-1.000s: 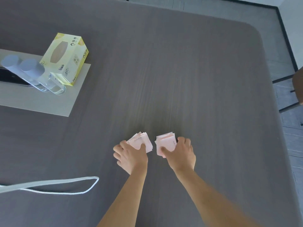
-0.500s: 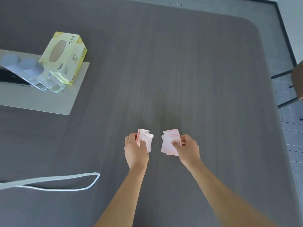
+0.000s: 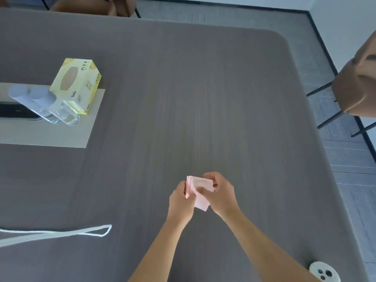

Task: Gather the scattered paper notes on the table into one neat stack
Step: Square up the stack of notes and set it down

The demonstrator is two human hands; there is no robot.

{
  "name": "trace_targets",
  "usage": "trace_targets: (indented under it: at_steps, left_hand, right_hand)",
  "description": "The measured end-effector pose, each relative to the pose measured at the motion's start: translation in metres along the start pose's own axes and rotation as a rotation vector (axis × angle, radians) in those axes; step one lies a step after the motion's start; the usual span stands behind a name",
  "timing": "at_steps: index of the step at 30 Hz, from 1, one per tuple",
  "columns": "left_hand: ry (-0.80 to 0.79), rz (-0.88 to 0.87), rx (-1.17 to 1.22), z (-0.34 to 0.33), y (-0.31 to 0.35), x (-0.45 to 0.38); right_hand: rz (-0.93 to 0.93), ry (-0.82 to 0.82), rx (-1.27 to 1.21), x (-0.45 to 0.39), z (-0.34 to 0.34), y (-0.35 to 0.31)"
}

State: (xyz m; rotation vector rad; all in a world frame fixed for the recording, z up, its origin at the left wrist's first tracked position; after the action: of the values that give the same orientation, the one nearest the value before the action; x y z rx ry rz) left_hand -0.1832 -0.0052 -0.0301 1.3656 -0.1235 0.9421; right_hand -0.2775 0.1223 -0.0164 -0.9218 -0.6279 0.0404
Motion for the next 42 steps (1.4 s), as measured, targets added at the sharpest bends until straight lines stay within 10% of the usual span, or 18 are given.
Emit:
trace_targets:
  at_steps: [12,24,42]
  left_hand:
    - [0.055,-0.309,-0.131,-0.020,-0.019,0.008]
    - [-0.211,-0.228,0.248,-0.062,-0.030,-0.007]
    - [-0.009,-0.222,0.168,-0.050,-0.034,-0.012]
  right_hand:
    - [0.111,0.322,-0.095,0.047,0.013,0.061]
    - [0.093,0.303,-0.159,0.028,-0.020,0.094]
    - [0.045,0.401,-0.261,0.025,-0.023,0.084]
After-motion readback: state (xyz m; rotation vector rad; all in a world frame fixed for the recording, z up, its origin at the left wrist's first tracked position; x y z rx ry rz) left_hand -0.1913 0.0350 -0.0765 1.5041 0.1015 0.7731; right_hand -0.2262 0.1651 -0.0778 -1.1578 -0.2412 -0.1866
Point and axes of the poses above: each hand's wrist, its own x-axis away from the middle knuckle, its own z-axis out of the back of the hand, y = z × x, the point moved 6 cm from there along -x, towards the middle knuckle, and after that the axes turned 1 degree about -z, right-handed, at the moved point
